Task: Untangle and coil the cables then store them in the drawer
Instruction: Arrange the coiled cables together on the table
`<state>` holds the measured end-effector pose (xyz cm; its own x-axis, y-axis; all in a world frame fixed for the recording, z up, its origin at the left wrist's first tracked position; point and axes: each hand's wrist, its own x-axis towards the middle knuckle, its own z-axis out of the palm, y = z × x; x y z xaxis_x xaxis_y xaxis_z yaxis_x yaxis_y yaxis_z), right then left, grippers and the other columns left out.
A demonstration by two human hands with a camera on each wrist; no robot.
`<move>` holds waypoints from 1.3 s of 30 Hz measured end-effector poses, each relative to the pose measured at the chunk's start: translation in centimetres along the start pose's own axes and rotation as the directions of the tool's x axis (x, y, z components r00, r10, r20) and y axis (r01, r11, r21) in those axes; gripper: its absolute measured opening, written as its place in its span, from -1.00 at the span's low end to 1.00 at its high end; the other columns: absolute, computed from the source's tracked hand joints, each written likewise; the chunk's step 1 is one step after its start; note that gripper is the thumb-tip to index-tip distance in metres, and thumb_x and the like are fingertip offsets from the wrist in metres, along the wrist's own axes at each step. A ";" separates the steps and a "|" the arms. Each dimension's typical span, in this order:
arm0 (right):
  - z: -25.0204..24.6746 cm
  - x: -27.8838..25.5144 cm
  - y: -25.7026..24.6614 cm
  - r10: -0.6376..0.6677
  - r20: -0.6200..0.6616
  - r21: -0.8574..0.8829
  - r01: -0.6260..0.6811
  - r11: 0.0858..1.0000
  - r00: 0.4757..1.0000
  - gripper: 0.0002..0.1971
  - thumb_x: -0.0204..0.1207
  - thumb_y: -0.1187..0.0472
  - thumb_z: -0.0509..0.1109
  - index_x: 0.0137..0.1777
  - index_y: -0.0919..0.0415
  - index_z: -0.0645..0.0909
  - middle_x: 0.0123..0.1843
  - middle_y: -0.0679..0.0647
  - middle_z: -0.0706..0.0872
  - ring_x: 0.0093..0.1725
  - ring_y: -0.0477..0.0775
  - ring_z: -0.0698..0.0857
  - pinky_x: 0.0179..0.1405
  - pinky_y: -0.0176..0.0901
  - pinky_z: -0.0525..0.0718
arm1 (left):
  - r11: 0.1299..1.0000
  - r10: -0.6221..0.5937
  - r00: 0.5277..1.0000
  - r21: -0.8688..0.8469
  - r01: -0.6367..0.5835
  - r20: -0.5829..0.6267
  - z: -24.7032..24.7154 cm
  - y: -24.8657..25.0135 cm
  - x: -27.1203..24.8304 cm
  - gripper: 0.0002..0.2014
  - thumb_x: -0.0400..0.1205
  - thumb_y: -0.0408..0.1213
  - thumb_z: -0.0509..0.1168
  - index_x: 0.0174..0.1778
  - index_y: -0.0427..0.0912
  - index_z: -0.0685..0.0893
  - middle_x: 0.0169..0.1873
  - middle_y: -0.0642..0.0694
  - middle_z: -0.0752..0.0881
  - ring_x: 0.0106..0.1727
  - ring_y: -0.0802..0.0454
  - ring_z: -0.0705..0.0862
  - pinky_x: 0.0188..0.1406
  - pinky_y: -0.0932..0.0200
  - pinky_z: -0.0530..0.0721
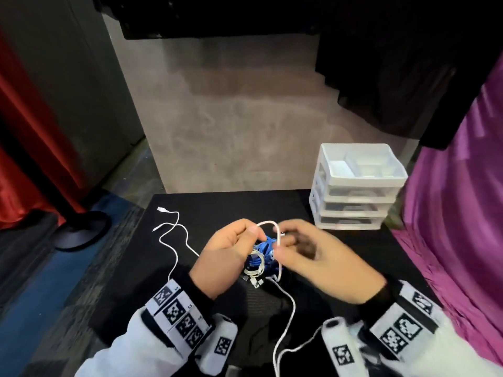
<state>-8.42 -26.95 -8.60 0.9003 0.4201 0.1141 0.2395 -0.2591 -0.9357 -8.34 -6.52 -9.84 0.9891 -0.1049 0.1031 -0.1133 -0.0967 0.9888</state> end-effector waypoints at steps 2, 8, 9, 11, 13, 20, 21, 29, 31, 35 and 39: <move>1.3 0.6 0.9 -0.035 0.018 0.058 0.033 0.998 0.999 -0.89 0.76 0.18 0.40 0.07 0.21 0.69 -0.25 0.22 0.80 -0.21 0.09 0.76 0.17 0.16 0.74 | 0.995 -0.047 0.998 -0.082 0.049 0.031 -0.1 0.6 -0.1 -0.75 0.83 -0.32 0.14 -0.06 -0.33 0.65 -0.57 0.09 0.39 -0.60 0.21 0.28 -0.58 0.37 0.26; 0.2 2.4 1.4 -0.012 -0.259 0.121 0.045 0.992 0.966 -0.75 0.79 0.13 0.34 -0.08 0.11 0.78 -0.50 -0.15 0.38 -0.54 -0.06 0.34 -0.44 0.01 0.47 | 0.949 -0.124 0.948 -0.245 0.199 0.292 -2.3 0.9 -1.3 -0.81 0.77 -0.25 0.15 0.04 -0.20 0.66 -0.40 -0.03 0.47 -0.48 0.11 0.28 -0.49 0.25 0.30; 0.3 2.5 1.3 -0.011 -0.276 0.120 0.046 0.992 0.961 -0.75 0.79 0.12 0.34 -0.08 0.09 0.79 -0.51 -0.15 0.37 -0.55 -0.06 0.31 -0.47 -0.04 0.39 | 0.955 -0.107 0.936 -0.227 0.191 0.336 -2.2 0.9 -1.6 -0.80 0.77 -0.20 0.17 0.10 -0.20 0.64 -0.37 -0.05 0.52 -0.48 0.11 0.31 -0.49 0.26 0.34; 0.6 2.5 1.6 0.017 -0.274 0.152 0.026 0.988 0.962 -0.73 0.80 0.12 0.33 -0.10 0.09 0.78 -0.53 -0.15 0.34 -0.59 -0.09 0.25 -0.53 -0.17 0.27 | 0.975 -0.096 0.935 -0.157 0.157 0.340 -1.9 0.5 -1.7 -0.80 0.79 -0.20 0.17 0.16 -0.24 0.60 -0.35 -0.09 0.55 -0.48 0.11 0.36 -0.50 0.26 0.42; 0.8 2.1 1.7 0.073 -0.216 0.196 -0.030 0.980 0.974 -0.72 0.81 0.12 0.31 -0.11 0.14 0.75 -0.56 -0.10 0.29 -0.61 -0.08 0.19 -0.54 -0.22 0.18 | 0.989 -0.117 0.973 -0.068 0.133 0.201 -1.7 -0.3 -1.3 -0.85 0.84 -0.29 0.13 0.10 -0.27 0.56 -0.35 -0.11 0.55 -0.50 0.12 0.40 -0.52 0.26 0.50; 0.9 1.0 2.2 0.099 -0.117 0.243 -0.068 0.968 0.988 -0.74 0.78 0.16 0.34 -0.09 0.23 0.75 -0.54 -0.07 0.21 -0.60 -0.08 0.13 -0.53 -0.23 0.09 | 0.878 -0.368 0.916 -0.266 0.399 0.158 -1.9 -2.1 -0.4 -0.78 0.80 -0.43 0.07 -0.07 -0.20 0.59 -0.46 0.00 0.34 -0.54 0.18 0.21 -0.60 0.30 0.24; 0.6 1.2 2.7 0.105 -0.168 0.223 -0.066 0.973 0.980 -0.75 0.78 0.16 0.35 -0.09 0.23 0.76 -0.55 -0.10 0.25 -0.62 -0.11 0.17 -0.56 -0.25 0.13 | 0.836 -0.380 0.888 -0.316 0.450 0.260 -2.2 -1.9 -0.6 -0.79 0.79 -0.40 0.08 -0.07 -0.20 0.60 -0.44 0.01 0.28 -0.54 0.19 0.18 -0.60 0.31 0.23; 5.6 0.0 6.6 0.143 -0.005 -0.069 -0.143 0.987 0.990 -0.64 0.75 -0.15 0.27 -0.03 0.04 0.79 -0.50 -0.06 0.52 -0.51 -0.20 0.44 -0.46 -0.35 0.42 | 0.529 -0.228 0.921 -0.754 0.390 0.316 -2.4 1.2 -0.7 -0.70 0.83 -0.16 0.11 -0.17 -0.19 0.54 0.31 -0.29 0.75 0.27 -0.22 0.79 0.25 -0.17 0.78; 7.3 -1.1 6.7 0.123 0.117 -0.186 -0.100 0.977 0.986 -0.67 0.80 -0.11 0.26 0.03 0.06 0.76 -0.39 -0.01 0.64 -0.38 -0.22 0.53 -0.28 -0.19 0.57 | 0.622 -0.209 0.961 -0.734 0.273 0.181 -2.1 0.9 -0.3 -0.71 0.83 -0.17 0.08 -0.18 -0.18 0.48 0.46 -0.28 0.66 0.46 -0.31 0.66 0.47 -0.40 0.57; 6.3 -2.0 4.4 0.047 0.280 -0.317 0.046 0.947 0.959 -0.71 0.78 -0.03 0.30 -0.09 0.07 0.72 -0.38 -0.17 0.62 -0.31 -0.22 0.58 -0.23 -0.29 0.51 | 0.882 -0.205 0.978 -0.439 0.173 -0.027 -2.2 -1.1 0.3 -0.69 0.84 -0.19 0.16 -0.23 -0.17 0.50 0.43 -0.10 0.70 0.42 -0.13 0.70 0.25 -0.11 0.77; 2.8 -0.6 2.1 -0.089 0.134 -0.271 0.123 0.955 0.987 -0.79 0.71 0.10 0.42 -0.18 0.05 0.72 -0.30 -0.14 0.72 -0.26 -0.07 0.67 -0.08 0.03 0.68 | 0.976 -0.160 0.971 -0.121 0.182 0.175 -1.7 -2.5 -0.8 -0.69 0.87 -0.19 0.08 -0.12 -0.26 0.54 0.26 -0.12 0.78 -0.01 -0.03 0.84 -0.08 0.14 0.72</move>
<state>-9.47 -25.31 -11.53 0.8184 0.5545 0.1510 0.4378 -0.4313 -0.7889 -8.68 -4.48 -12.17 0.9626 -0.2598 -0.0769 0.0812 0.0060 0.9967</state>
